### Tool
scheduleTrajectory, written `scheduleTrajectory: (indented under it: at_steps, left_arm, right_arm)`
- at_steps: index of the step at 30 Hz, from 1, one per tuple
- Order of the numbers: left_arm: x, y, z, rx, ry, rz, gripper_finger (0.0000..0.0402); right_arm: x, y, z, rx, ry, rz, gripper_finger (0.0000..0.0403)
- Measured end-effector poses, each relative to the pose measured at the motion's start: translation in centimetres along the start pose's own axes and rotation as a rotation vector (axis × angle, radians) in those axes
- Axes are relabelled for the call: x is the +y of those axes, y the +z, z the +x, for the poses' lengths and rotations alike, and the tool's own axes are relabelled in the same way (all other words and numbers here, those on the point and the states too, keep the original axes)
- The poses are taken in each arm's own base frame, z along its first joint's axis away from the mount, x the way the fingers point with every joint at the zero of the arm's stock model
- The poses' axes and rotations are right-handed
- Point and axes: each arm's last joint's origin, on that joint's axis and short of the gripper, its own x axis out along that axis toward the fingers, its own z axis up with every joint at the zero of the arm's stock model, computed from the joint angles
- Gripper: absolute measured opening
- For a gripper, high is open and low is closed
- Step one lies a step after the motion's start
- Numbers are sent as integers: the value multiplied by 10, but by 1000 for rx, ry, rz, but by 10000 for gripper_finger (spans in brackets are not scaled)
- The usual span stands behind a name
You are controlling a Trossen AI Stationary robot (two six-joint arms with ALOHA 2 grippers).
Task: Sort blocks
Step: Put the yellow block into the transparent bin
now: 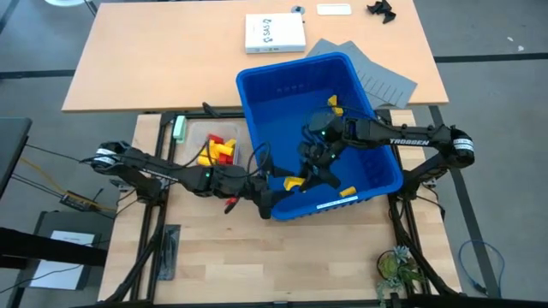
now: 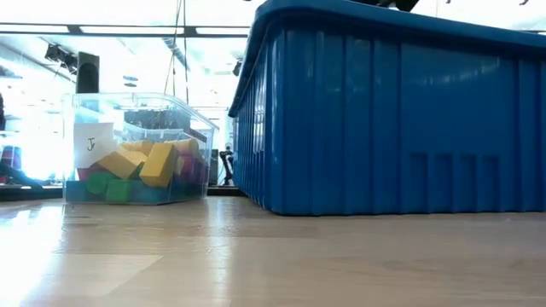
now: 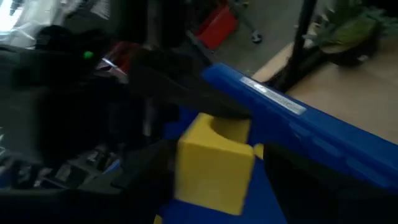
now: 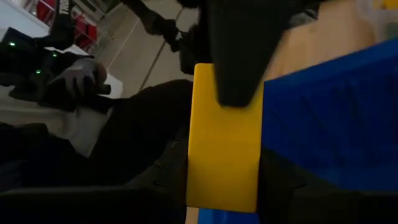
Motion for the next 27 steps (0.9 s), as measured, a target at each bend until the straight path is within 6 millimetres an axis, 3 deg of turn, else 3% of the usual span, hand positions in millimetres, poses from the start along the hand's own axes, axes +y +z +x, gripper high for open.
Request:
scheduleTrajectory:
  at_steps: [5,12,17,22,27]
  left_arm:
    - [-5,1,0,-7,-26,5,244]
    - [-7,0,0,12,-41,11,148]
    - [-7,1,-1,33,-10,-20,138]
    - [-7,3,-6,131,105,-22,138]
    - [-7,8,-14,264,281,-56,138]
  right_arm:
    - [-4,0,8,11,19,11,129]
    - [-4,1,8,5,23,26,130]
    - [-5,3,3,-20,13,14,210]
    - [-5,8,-22,-84,-33,7,281]
    - [7,14,-62,-234,-215,-78,308]
